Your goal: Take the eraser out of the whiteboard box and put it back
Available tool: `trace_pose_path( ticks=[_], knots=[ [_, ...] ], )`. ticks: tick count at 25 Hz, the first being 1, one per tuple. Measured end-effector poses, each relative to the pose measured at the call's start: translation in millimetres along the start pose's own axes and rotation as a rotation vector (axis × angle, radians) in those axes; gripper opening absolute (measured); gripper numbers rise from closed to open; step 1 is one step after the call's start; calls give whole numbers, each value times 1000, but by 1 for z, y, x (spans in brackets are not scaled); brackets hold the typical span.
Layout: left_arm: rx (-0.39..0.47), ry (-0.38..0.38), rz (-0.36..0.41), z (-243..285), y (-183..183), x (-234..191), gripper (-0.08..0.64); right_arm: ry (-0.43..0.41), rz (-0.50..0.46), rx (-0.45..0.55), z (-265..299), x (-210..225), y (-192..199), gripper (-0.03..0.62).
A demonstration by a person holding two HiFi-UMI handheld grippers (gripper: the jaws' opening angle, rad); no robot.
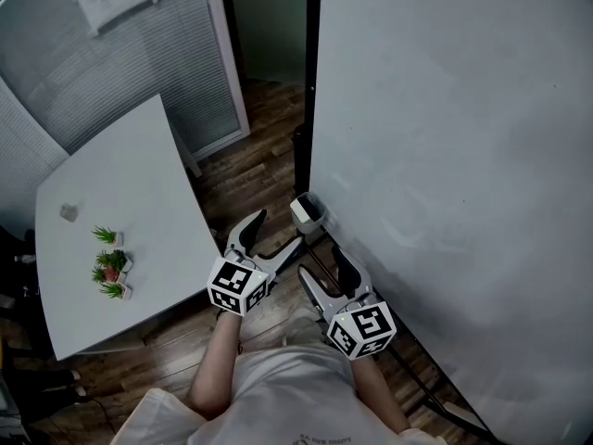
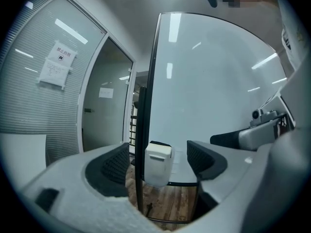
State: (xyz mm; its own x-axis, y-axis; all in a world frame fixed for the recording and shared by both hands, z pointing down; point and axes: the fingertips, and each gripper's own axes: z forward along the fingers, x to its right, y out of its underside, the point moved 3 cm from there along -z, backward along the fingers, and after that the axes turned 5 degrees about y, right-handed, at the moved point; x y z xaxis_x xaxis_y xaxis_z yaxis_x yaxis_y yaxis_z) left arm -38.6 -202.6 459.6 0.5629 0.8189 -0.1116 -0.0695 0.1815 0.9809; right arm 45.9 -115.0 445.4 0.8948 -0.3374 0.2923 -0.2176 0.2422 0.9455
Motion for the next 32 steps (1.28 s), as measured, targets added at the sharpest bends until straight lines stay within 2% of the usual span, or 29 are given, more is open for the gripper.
trace_pose_path(
  ticks=[13,32],
  knots=[
    [-33,86,19,39,1,-4,334,12,9,-27,11,13,2,316],
    [-73,171,140,65,6,-3,255,-36,73,-50,23,14,8,309]
  ],
)
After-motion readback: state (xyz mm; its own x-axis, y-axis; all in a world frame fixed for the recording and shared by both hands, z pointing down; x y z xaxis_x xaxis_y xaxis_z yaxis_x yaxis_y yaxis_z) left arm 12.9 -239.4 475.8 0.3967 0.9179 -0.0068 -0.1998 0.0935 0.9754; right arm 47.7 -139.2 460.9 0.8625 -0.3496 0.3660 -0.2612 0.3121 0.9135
